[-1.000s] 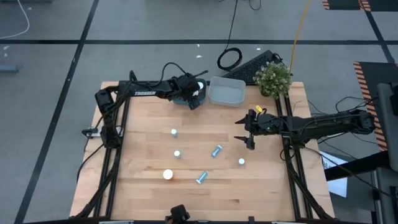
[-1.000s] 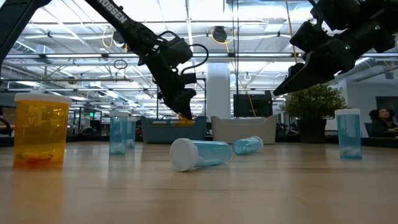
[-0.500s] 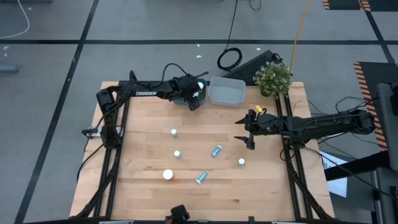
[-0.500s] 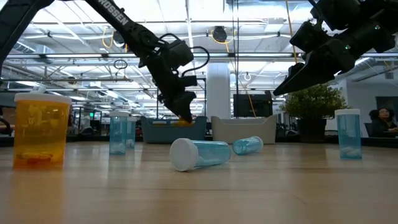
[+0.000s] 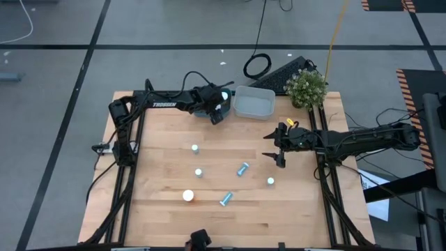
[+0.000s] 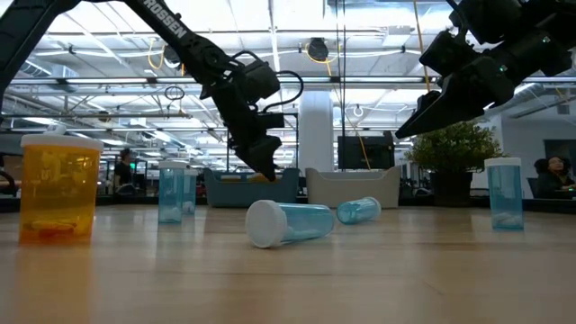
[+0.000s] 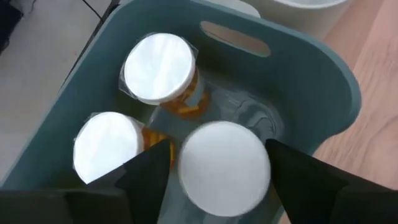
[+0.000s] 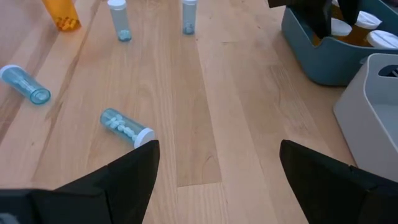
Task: Pick and place medicine bottles into bin by pill shape (circle, oval)
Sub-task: Put the orange pill bottle into the blue bin
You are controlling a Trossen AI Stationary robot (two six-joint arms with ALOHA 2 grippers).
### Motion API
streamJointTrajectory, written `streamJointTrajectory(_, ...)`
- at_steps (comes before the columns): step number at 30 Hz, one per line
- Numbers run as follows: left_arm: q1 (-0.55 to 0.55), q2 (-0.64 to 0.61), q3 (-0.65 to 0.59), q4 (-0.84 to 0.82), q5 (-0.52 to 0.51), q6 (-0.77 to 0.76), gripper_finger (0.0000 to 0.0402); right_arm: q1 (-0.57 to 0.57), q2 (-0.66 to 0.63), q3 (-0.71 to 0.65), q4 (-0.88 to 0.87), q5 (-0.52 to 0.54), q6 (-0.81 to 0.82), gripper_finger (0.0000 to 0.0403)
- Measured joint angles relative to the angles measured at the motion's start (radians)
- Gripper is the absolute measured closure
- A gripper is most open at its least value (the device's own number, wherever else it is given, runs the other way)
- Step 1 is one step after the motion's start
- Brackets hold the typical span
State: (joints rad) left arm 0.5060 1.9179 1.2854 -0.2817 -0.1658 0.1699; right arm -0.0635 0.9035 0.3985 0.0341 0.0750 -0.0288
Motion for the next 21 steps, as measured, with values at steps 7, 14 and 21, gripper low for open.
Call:
streamJointTrajectory(7, -0.003, -0.002, 0.005, -0.010, 0.000, 0.001, 0.0084, 0.000, 0.000, 0.000, 0.000, 0.000, -0.002, 0.0078)
streamJointTrajectory(14, -0.014, -0.074, 0.016, -0.025, -0.022, 0.004, 0.0069, 0.000, 0.000, 0.000, 0.000, -0.001, -0.013, 0.0078)
streamJointTrajectory(21, -0.058, -0.213, 0.016, -0.127, -0.026, -0.024, 0.0069, 0.000, 0.000, 0.000, -0.001, 0.000, -0.022, 0.0078)
